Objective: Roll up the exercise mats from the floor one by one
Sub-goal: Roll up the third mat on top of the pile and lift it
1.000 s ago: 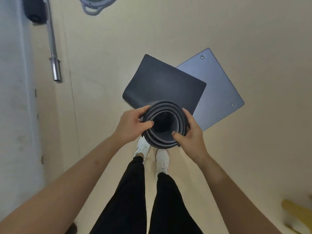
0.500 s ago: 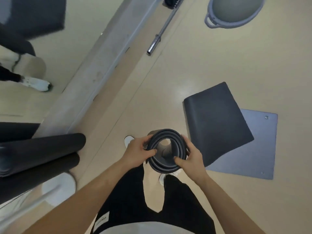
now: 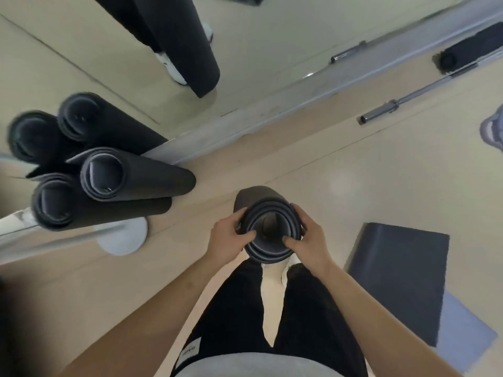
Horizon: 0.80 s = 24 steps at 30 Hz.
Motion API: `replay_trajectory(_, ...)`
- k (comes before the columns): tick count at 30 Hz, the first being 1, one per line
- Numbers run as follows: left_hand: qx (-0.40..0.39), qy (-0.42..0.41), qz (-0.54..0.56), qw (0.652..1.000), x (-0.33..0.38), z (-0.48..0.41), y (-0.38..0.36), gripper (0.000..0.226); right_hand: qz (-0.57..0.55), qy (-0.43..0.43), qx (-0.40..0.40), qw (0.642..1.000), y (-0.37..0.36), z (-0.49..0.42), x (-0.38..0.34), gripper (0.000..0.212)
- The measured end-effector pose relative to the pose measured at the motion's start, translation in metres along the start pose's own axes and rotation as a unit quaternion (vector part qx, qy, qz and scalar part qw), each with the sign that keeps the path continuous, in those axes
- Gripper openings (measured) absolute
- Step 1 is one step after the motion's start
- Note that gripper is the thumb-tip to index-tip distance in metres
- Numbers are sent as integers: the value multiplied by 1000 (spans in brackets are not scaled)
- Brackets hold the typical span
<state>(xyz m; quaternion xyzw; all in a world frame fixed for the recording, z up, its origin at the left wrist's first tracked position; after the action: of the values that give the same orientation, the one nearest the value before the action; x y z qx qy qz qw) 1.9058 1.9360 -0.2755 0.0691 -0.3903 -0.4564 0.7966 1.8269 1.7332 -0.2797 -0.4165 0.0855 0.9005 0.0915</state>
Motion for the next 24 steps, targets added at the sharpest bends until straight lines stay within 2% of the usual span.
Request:
replay_trajectory(5,61,28,10,998,-22,-45,52,79,19,4,-65,998,-49,-77,-29,89)
replay_trajectory(12,138,45,41,989,-51,-87,118,48,36,31,-158,986,-122,-159,-69,82)
replay_trajectory(20,173,72,72,980,-100,-133,191,40,41,55,-198,978,-213,-221,-97,72)
replay_trajectory(24,171,64,72,980,-111,-154,230,33,41,55,-170,983,-246,-238,-114,71)
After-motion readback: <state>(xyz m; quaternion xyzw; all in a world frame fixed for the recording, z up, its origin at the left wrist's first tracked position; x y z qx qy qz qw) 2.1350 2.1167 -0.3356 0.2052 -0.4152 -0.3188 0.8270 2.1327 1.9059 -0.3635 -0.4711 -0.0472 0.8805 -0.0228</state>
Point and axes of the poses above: each hand's wrist, its own z-axis away from the middle knuckle, its own y-axis out of the back of the hand, x = y × z, the point moved 6 cm from there along -z, towards the middle knuckle, and after that the axes turned 13 degrees about -z, right-handed, at the moved point
